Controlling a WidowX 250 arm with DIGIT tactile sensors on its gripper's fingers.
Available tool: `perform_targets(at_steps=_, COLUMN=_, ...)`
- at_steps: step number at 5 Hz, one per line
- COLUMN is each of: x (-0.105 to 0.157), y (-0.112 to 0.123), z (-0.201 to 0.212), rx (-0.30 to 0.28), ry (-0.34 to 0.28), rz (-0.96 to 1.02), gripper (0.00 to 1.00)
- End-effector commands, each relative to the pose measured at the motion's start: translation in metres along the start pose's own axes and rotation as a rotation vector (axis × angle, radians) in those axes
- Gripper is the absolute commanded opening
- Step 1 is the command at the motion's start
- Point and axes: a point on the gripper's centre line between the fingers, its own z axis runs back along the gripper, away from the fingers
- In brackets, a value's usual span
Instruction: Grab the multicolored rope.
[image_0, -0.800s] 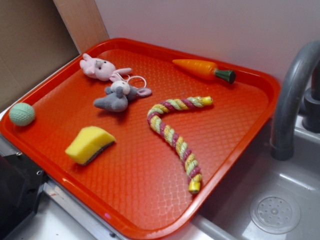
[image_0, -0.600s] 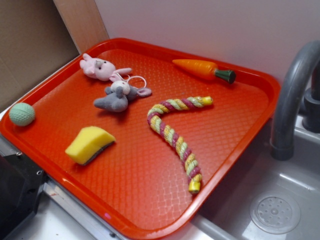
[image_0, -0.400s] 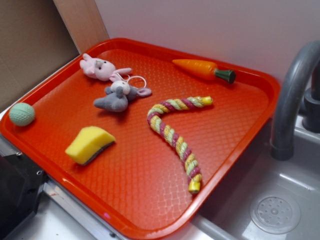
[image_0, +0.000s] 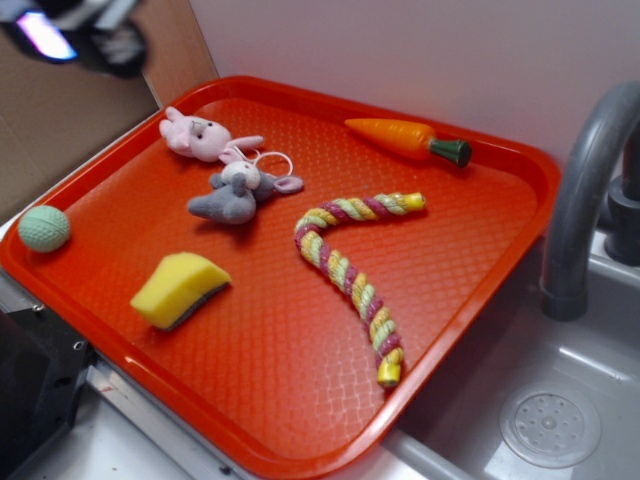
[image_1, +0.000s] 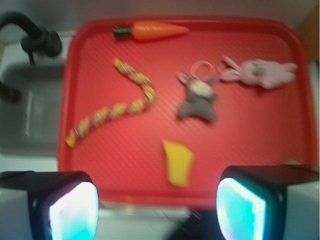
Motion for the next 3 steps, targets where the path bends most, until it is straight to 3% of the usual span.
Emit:
perform_targets(at_steps=1, x=0.068, y=-0.068, z=-0.055, rx=0.064, ry=-0.185, rz=0.256, gripper=1.0)
perform_targets(at_steps=2, x=0.068, y=-0.076, z=-0.086, rx=0.115, ry=-0.197, rz=0.352, gripper=1.0)
perform_targets(at_steps=3, x=0.048, y=-0.06, z=-0.115, rx=0.151, ry=-0.153, rz=0.362, gripper=1.0)
